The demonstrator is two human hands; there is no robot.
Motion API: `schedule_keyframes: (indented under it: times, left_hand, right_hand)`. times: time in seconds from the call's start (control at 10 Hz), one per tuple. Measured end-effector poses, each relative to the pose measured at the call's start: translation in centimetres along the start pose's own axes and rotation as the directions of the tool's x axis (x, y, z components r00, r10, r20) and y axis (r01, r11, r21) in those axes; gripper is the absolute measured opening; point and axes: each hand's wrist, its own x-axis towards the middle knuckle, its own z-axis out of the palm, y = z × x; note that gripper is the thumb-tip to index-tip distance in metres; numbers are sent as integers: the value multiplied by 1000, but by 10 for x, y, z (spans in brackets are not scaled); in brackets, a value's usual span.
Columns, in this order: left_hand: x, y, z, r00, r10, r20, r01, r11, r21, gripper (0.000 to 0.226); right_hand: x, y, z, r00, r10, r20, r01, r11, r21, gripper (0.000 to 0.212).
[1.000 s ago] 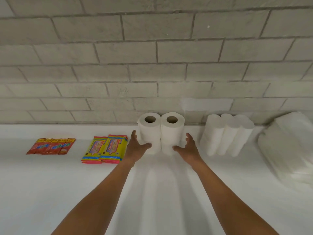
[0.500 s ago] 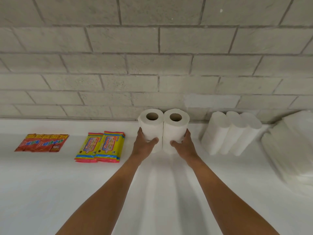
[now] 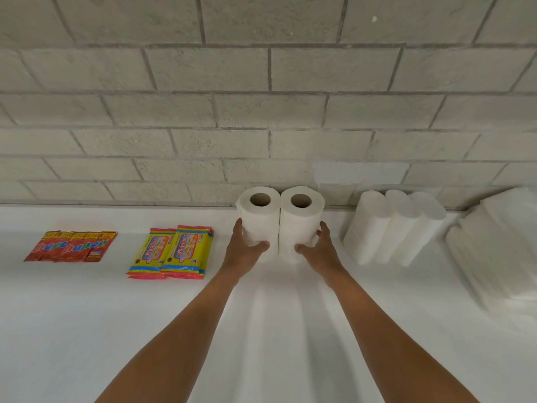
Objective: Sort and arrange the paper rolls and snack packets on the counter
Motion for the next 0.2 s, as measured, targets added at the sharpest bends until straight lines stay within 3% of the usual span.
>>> schedule_keyframes:
  times: [0.2]
  left_hand:
    - [-12, -11, -5, 999, -45, -7, 45, 996, 76, 96]
  right_hand:
    - [-15, 13, -2, 994, 113, -4, -113, 993, -19, 97]
